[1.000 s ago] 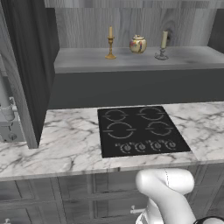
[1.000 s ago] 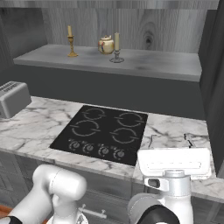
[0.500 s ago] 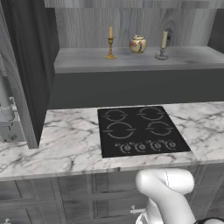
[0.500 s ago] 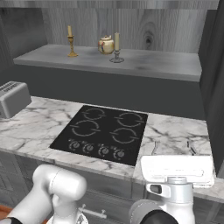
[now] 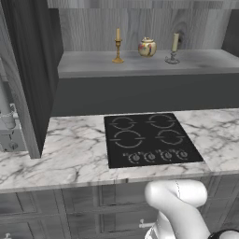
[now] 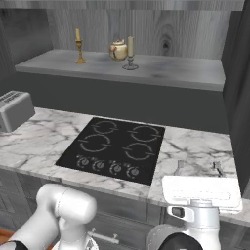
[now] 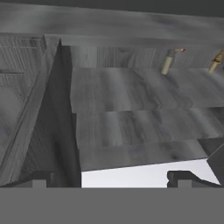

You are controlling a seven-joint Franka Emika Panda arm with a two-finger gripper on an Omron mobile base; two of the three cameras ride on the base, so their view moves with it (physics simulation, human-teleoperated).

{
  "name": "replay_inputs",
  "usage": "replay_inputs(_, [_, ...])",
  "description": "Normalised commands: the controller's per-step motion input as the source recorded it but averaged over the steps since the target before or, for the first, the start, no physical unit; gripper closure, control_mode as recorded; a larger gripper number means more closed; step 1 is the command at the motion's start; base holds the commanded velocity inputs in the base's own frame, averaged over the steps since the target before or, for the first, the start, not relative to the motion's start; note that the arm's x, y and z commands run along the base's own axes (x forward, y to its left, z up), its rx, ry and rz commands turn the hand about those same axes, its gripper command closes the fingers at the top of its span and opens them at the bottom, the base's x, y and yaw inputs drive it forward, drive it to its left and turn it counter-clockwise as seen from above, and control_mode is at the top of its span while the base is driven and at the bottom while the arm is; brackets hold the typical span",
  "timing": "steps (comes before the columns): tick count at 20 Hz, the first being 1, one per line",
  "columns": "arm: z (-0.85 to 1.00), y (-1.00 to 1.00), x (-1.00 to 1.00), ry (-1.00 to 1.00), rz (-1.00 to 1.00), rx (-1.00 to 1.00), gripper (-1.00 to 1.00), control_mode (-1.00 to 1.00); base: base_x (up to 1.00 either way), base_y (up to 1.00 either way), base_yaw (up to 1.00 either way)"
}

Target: Pick the candle and candle from the dining table and place them in the open cabinet. Close the cabinet after placing the objects.

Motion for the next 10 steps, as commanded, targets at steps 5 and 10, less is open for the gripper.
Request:
replay_inputs(5, [-0.05, -0.24, 0.25, 0.03, 0.0, 0.0, -1.0, -1.0, 0.0, 0.0, 0.0])
replay_inputs(10, [-0.18, -0.15, 0.27, 0.06, 0.0, 0.0, -1.0, -1.0, 0.0, 0.0, 0.0])
